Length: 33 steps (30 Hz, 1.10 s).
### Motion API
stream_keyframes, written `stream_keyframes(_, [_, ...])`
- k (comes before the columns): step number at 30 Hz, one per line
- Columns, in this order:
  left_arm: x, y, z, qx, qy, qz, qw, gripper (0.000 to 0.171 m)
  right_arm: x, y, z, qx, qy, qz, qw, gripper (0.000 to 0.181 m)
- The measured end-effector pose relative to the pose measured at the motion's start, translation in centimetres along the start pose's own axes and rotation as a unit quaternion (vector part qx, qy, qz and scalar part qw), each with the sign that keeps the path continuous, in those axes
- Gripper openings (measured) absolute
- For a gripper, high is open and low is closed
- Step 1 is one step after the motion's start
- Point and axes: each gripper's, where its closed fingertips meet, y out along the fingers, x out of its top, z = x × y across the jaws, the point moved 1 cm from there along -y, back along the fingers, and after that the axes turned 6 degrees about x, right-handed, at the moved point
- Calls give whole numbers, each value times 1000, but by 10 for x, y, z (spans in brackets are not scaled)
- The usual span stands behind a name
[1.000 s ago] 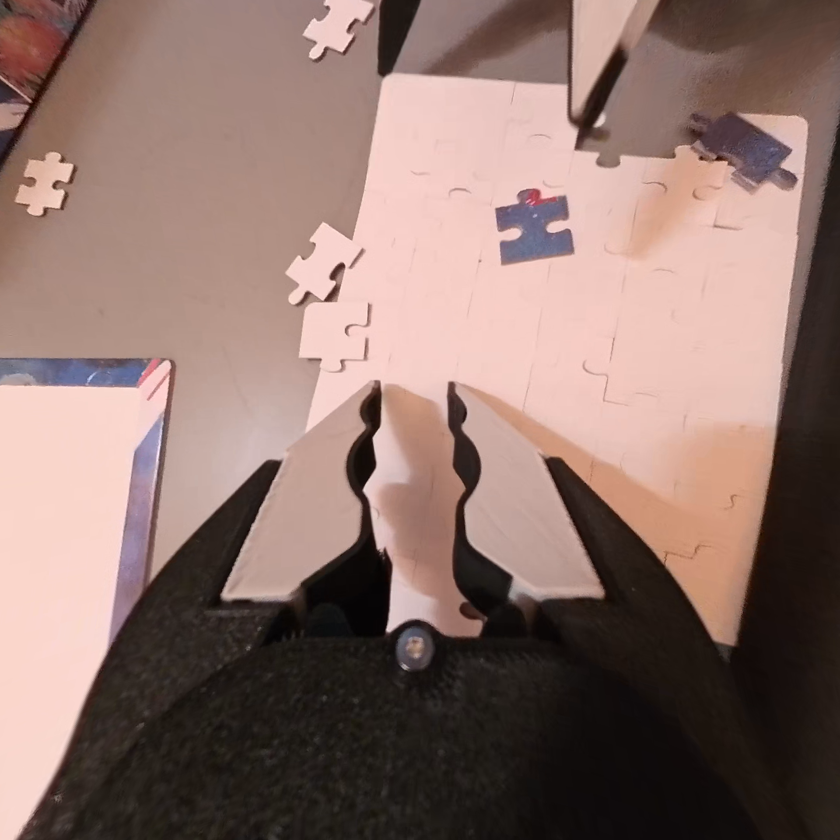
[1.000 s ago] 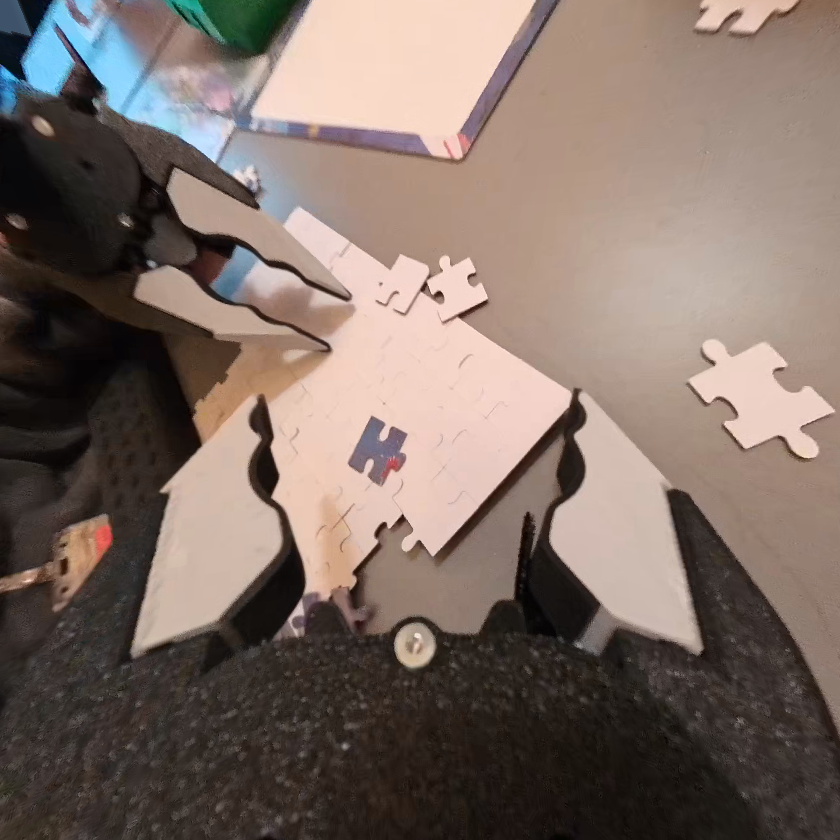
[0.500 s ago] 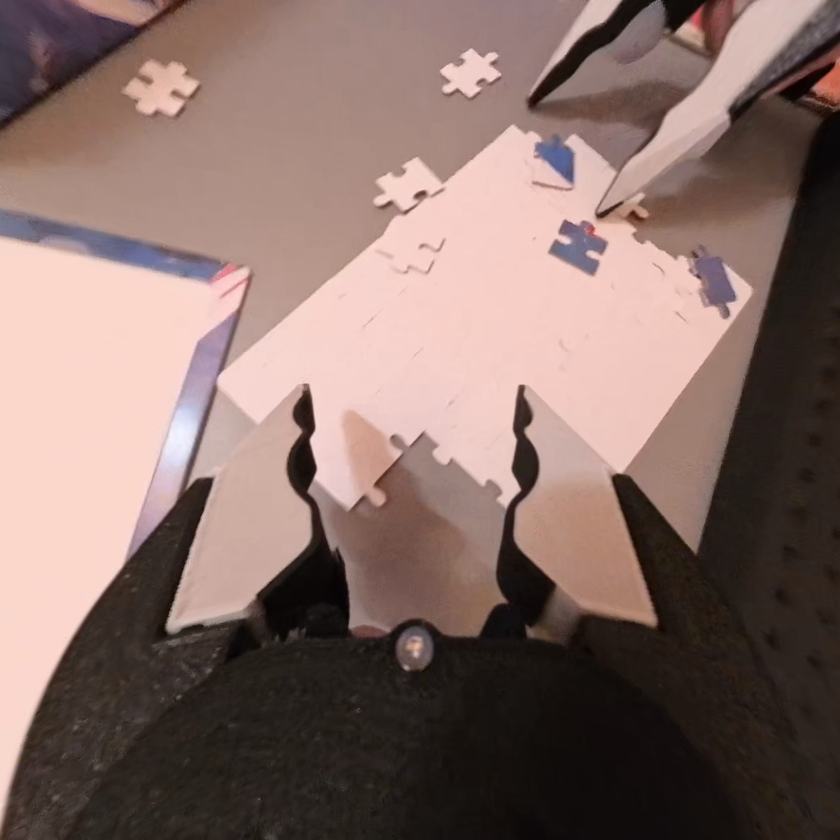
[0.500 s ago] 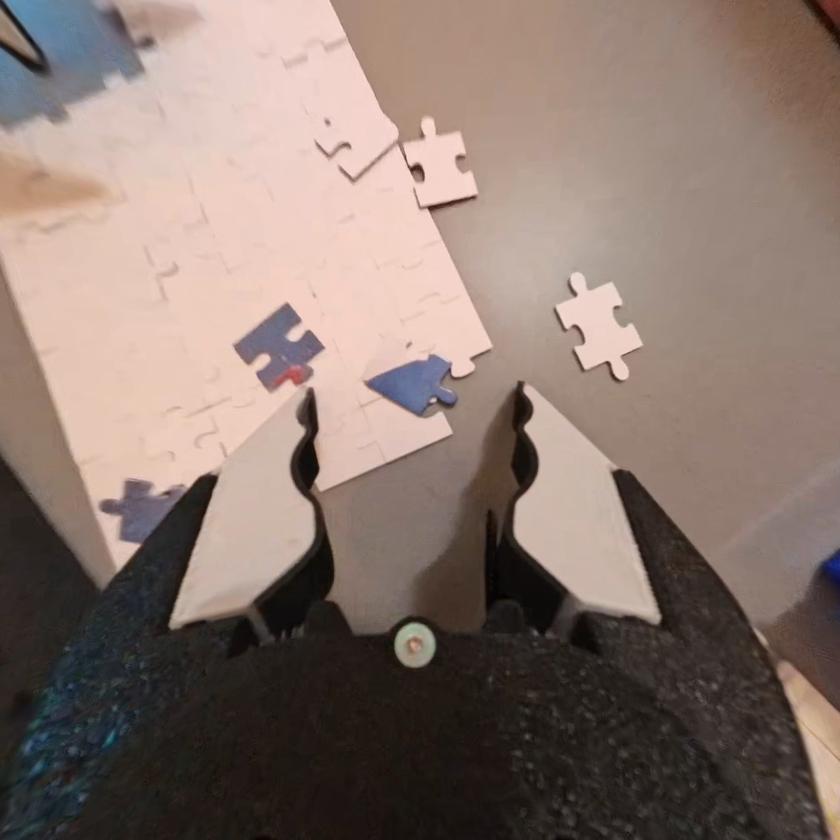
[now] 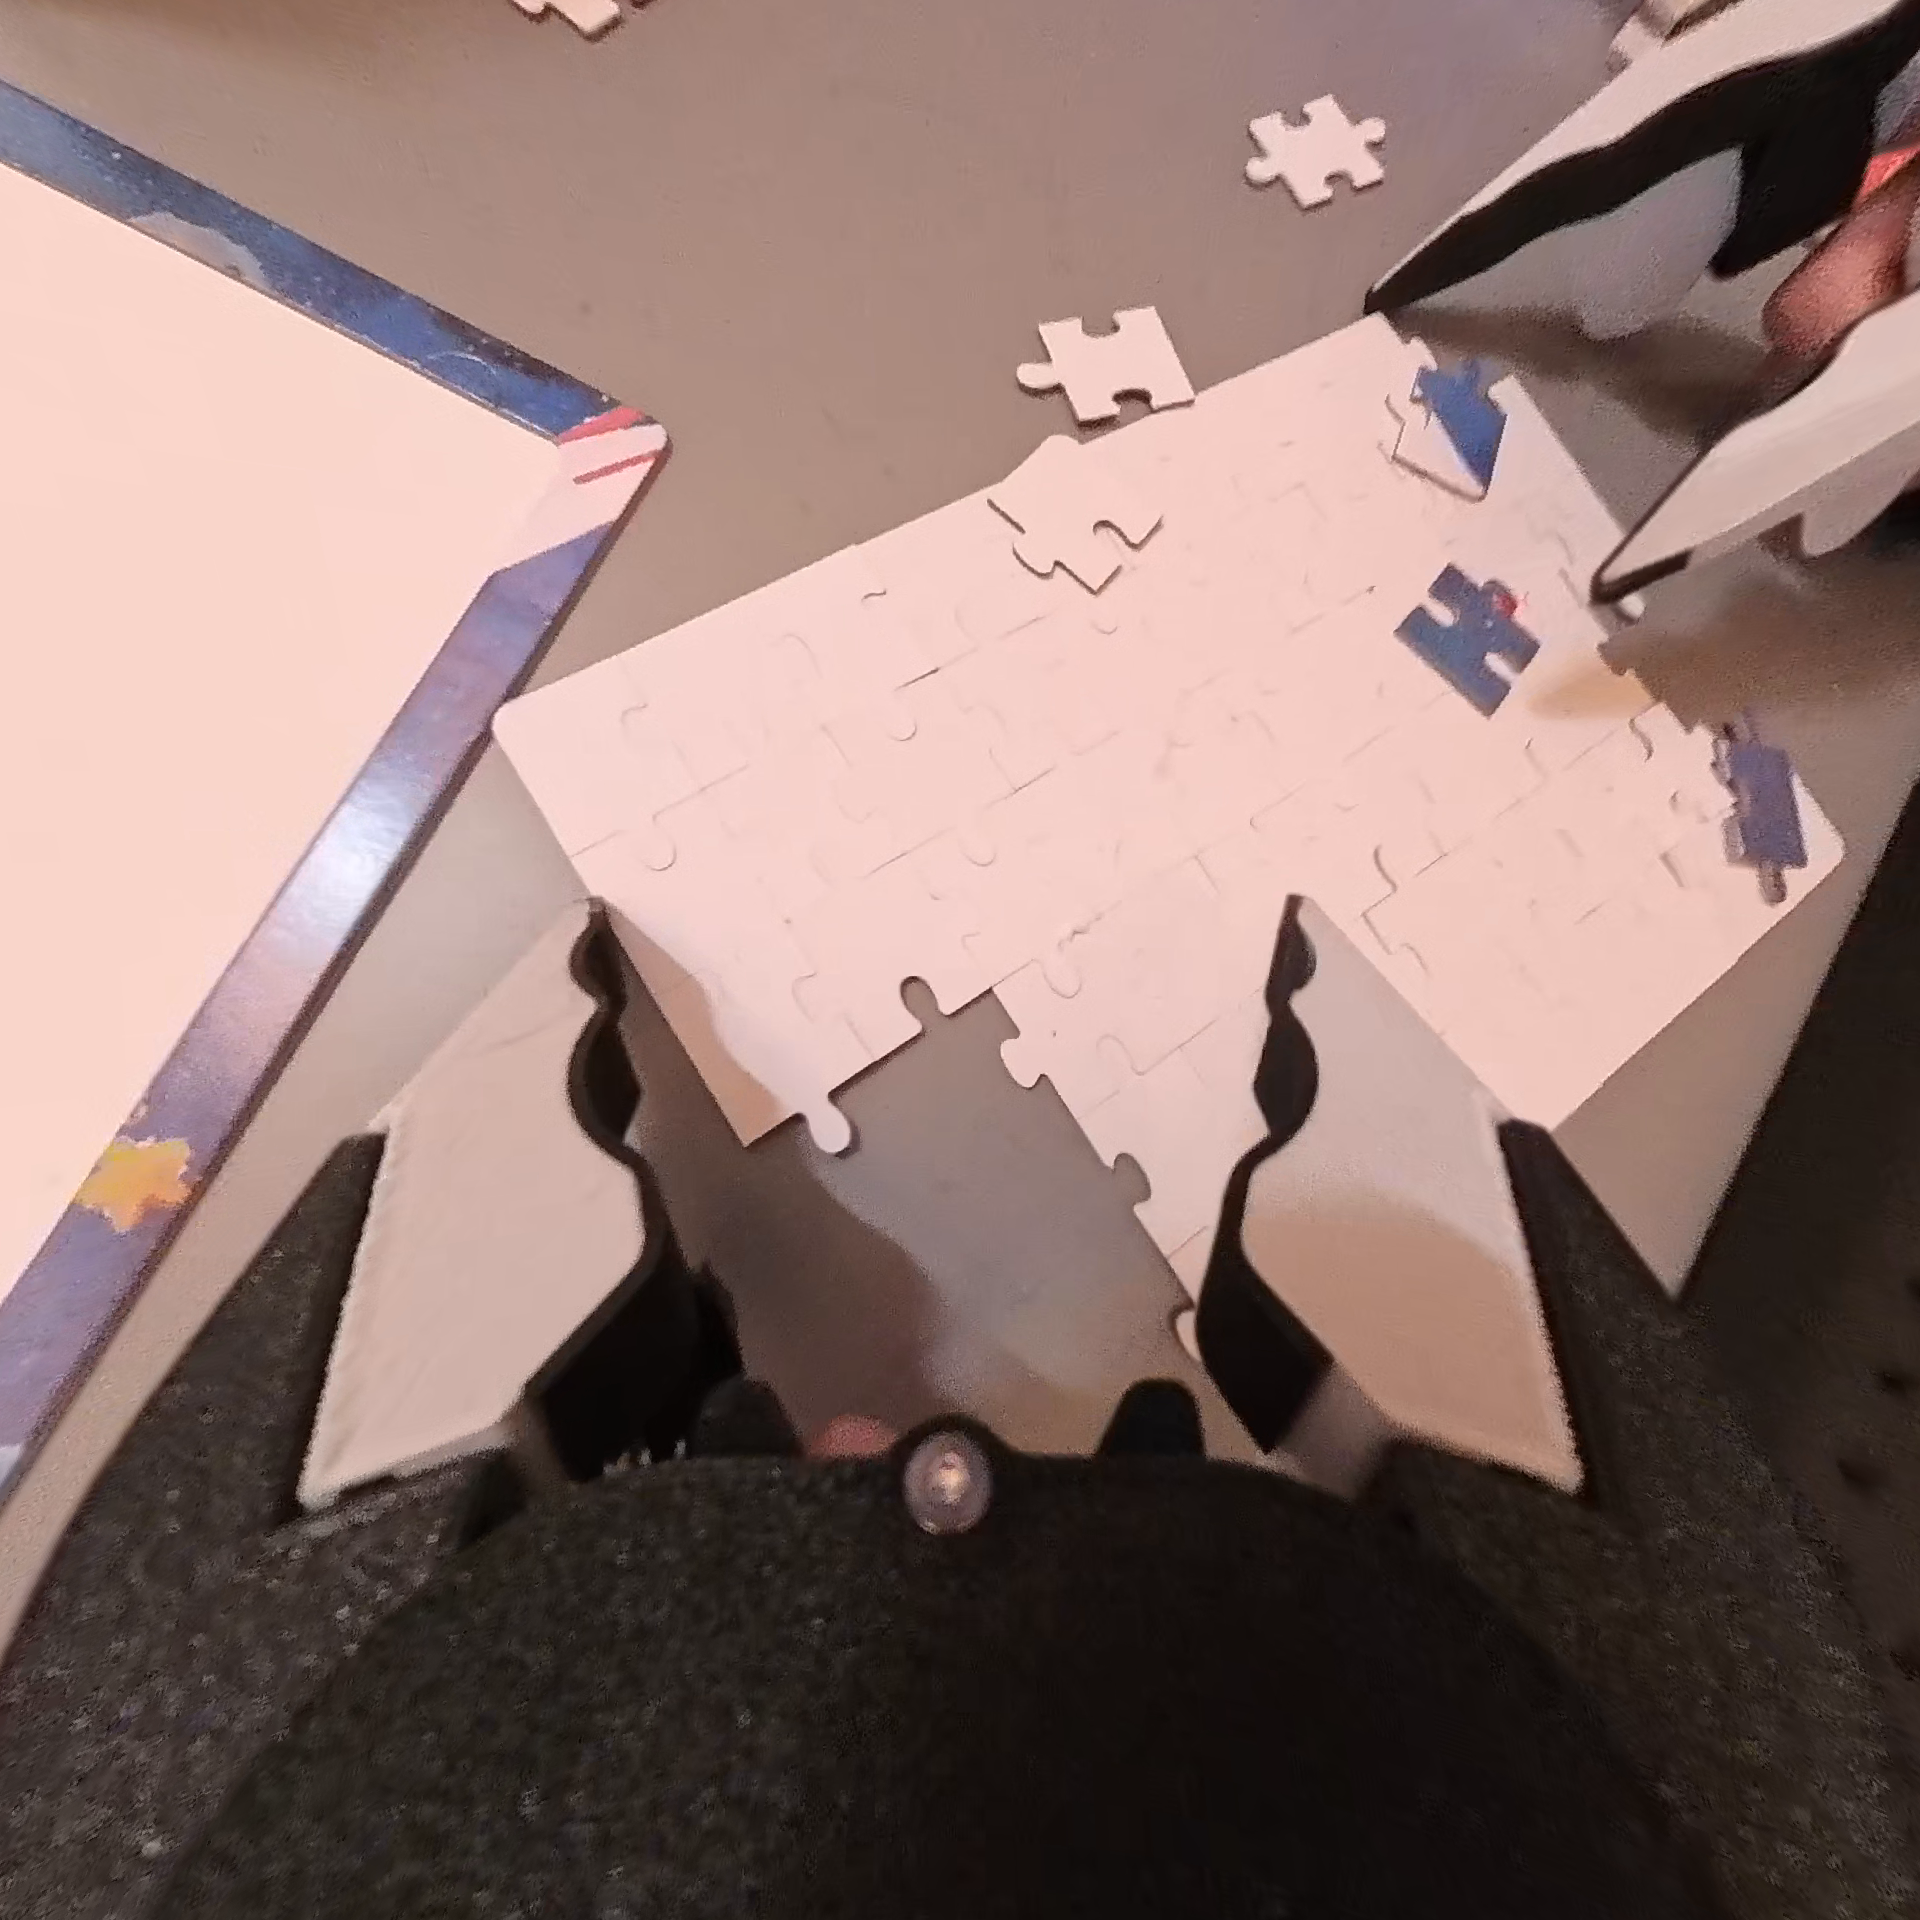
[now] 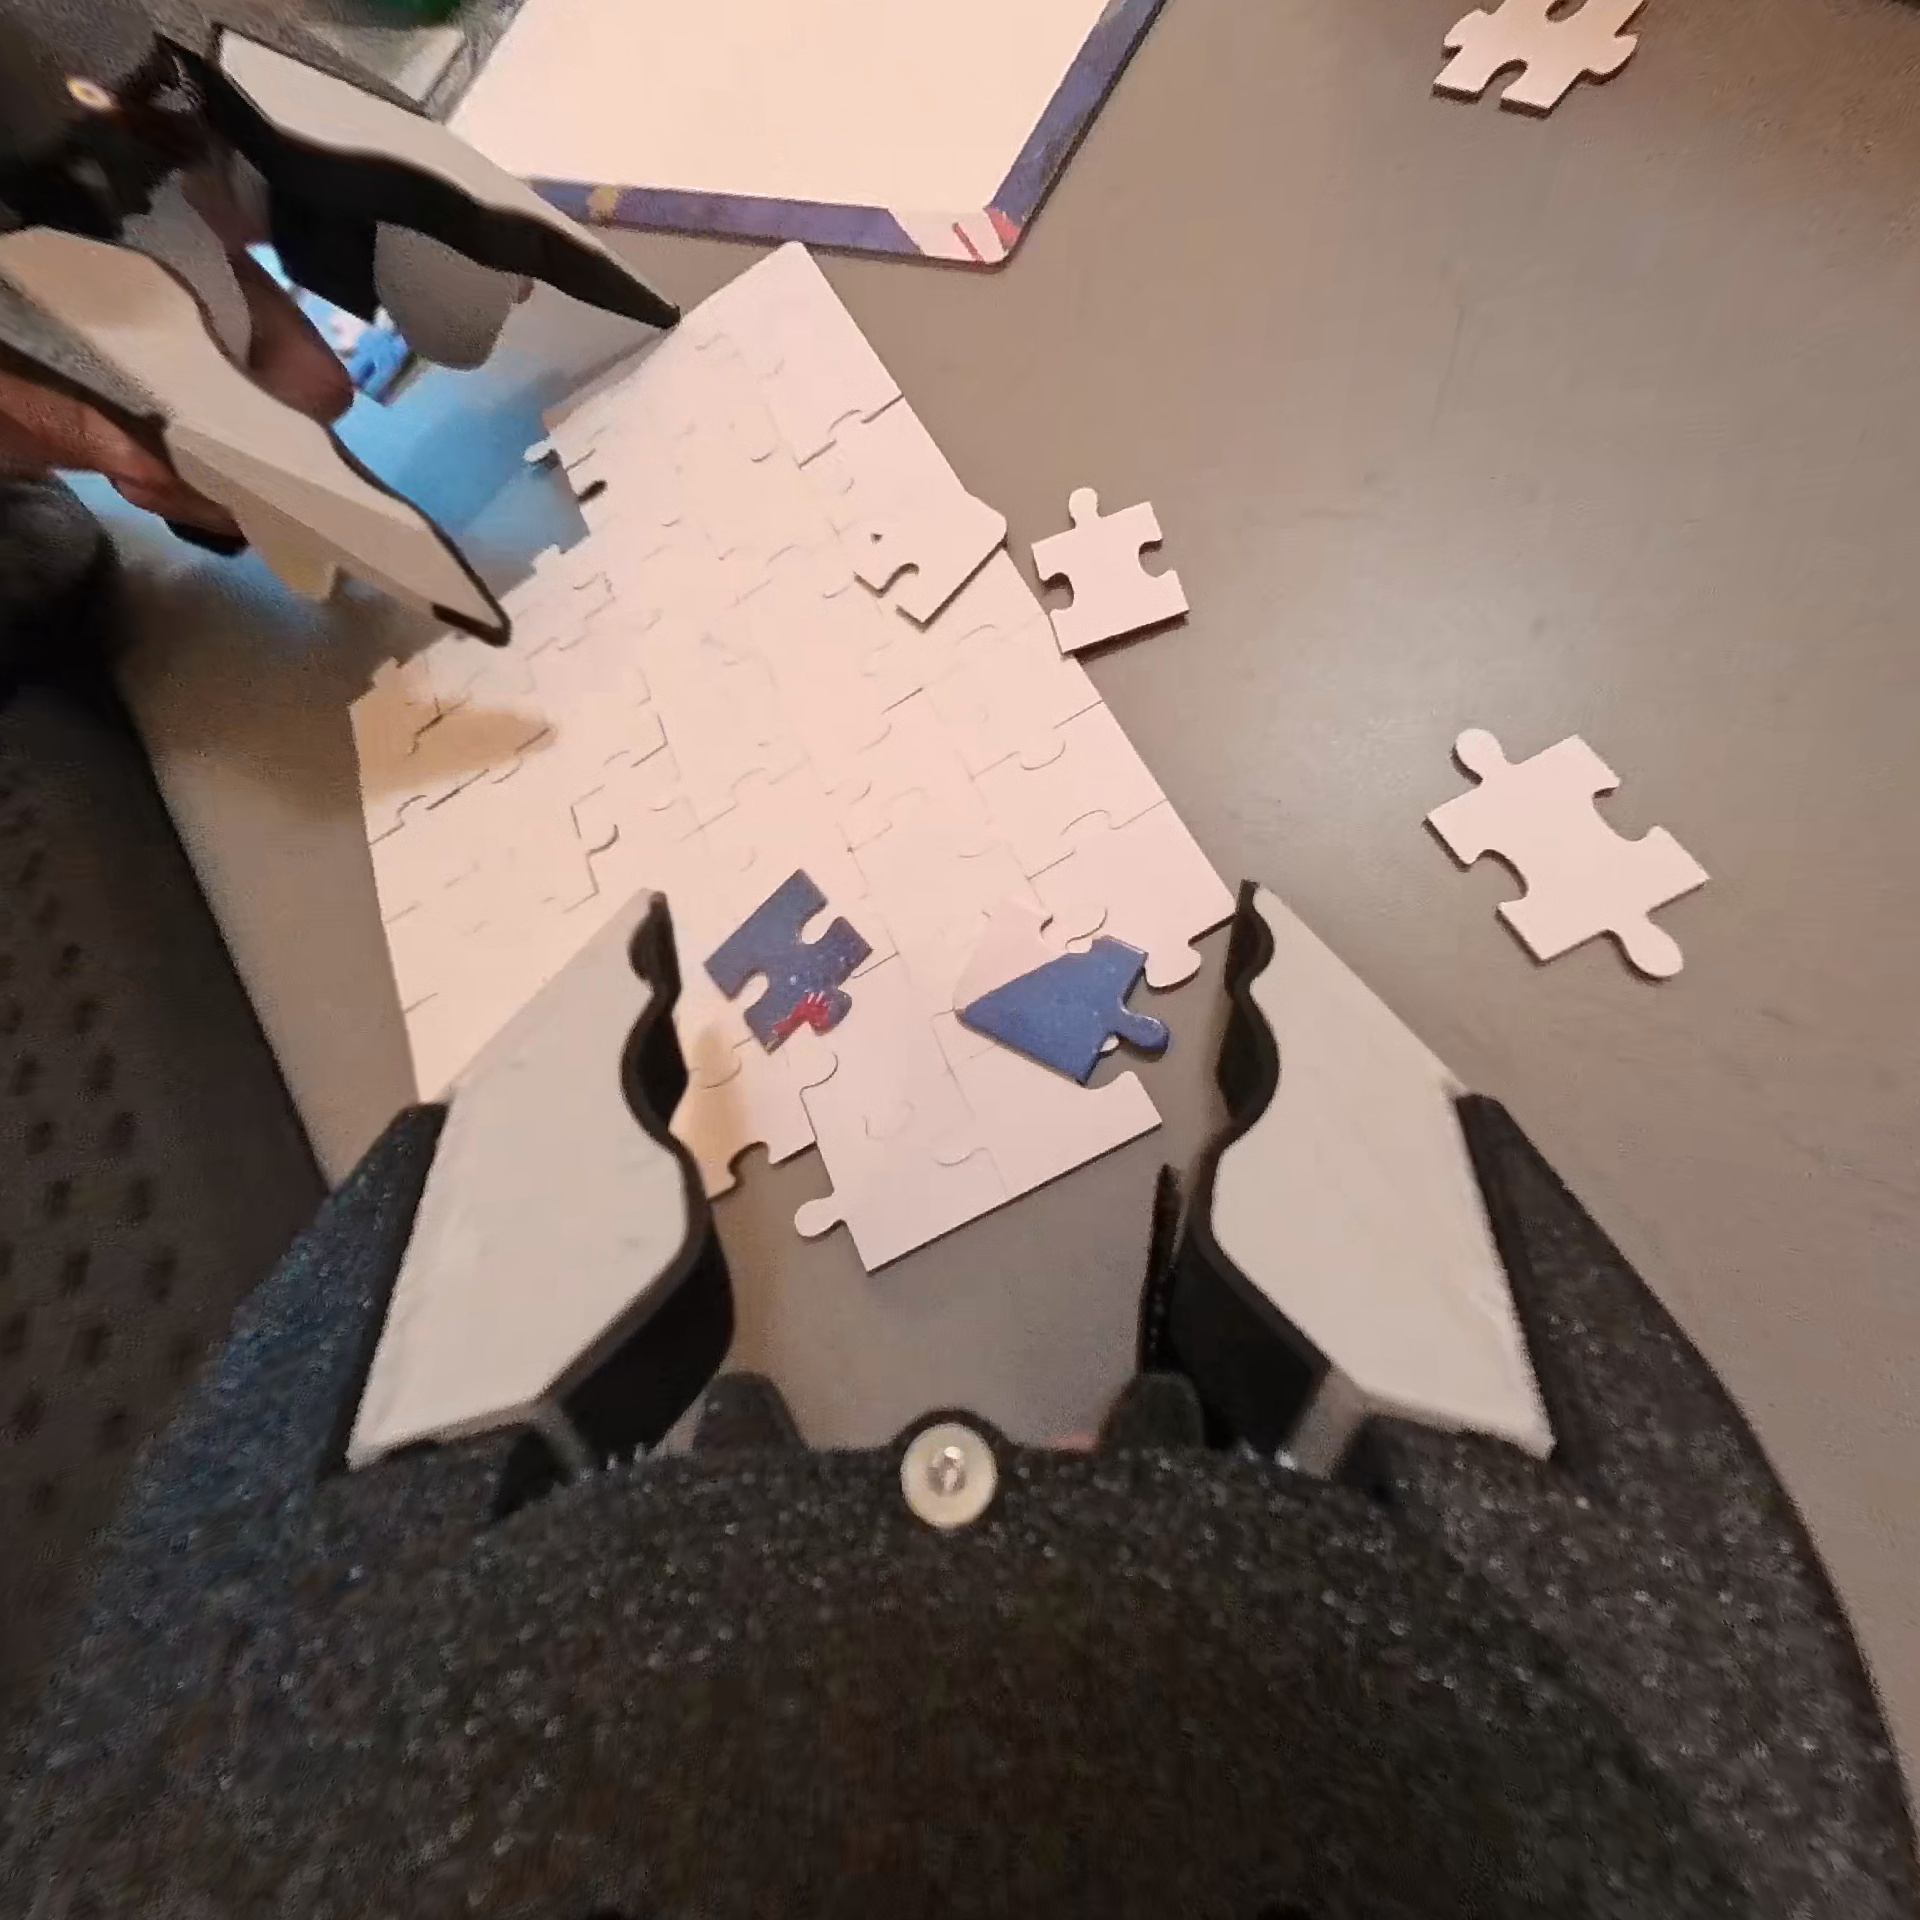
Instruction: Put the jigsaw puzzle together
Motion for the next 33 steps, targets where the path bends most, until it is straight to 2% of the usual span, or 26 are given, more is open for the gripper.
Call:
stream_keyframes(3, [14,-8,1,-24,-38,-37,998,121,2,-4,-3,18,27,-25,999,101])
stream_keyframes(4, [21,-13,0,-34,-46,-59,997,115,2,-5,-5,15,29,-28,999,96])
stream_keyframes(5, [30,-21,-6,-58,-53,-82,994,95,2,-4,-7,13,27,-29,999,92])
stream_keyframes(6, [37,-28,-18,-98,-65,-97,988,84,2,-3,-6,15,25,-30,999,91])
stream_keyframes(8, [40,-29,-33,-141,-77,-91,983,85,2,1,-7,-1,9,-20,1000,86])
stream_keyframes(11, [34,-31,-38,-152,-47,-71,985,82,-2,2,-14,-51,-50,21,997,78])
stream_keyframes(13, [42,-53,-15,-135,-70,-106,983,74,-6,-1,-17,-93,-84,48,991,76])
stream_keyframes(14, [39,-60,5,-105,-83,-108,985,72,-6,-3,-15,-107,-99,55,988,77])
stream_keyframes(16, [13,-59,41,-24,-90,-56,994,76,-8,-4,-17,-117,-95,69,986,82])
stream_keyframes(17, [0,-55,47,-9,-90,-30,995,79,-11,-3,-20,-115,-80,81,987,88])
stream_keyframes(19, [-12,-44,42,-19,-111,-14,994,78,-7,-4,-18,-92,-60,66,992,84])
stream_keyframes(21, [-12,-30,36,-25,-125,-9,992,78,-6,-1,-15,-76,-52,53,994,84])
stream_keyframes(23, [-5,-20,37,-2,-118,-8,993,73,-7,1,-14,-88,-69,55,992,86])
stream_keyframes(25, [1,-9,41,26,-105,2,994,49,-8,3,-13,-97,-85,62,990,88])
stream_keyframes(27, [5,-2,41,31,-93,12,995,2,-8,3,-13,-95,-81,55,991,87])
stream_keyframes(29, [11,-1,36,21,-71,0,997,1,-7,2,-14,-98,-79,50,991,85])
stream_keyframes(31, [24,-11,19,-21,-26,-47,998,1,-6,2,-14,-98,-81,53,990,81])
stream_keyframes(33, [36,-24,-1,-64,6,-85,994,1,10,-3,-5,-83,-84,22,993,73])
